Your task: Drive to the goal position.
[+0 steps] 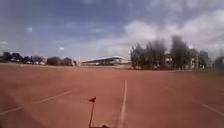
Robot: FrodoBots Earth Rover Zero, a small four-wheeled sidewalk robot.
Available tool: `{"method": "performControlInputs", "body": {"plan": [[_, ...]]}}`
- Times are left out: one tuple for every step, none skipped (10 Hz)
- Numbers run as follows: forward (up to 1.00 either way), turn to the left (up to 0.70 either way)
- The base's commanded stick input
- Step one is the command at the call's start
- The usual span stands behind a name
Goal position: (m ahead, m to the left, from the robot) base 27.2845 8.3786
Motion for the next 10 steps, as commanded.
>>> {"method": "performControlInputs", "body": {"plan": [[0.70, -0.35], [0.70, -0.19], [0.70, 0.00], [0.70, 0.00], [0.70, 0.00], [0.70, 0.00], [0.70, 0.00], [0.70, 0.00], [0.70, 0.00], [0.70, 0.00]]}}
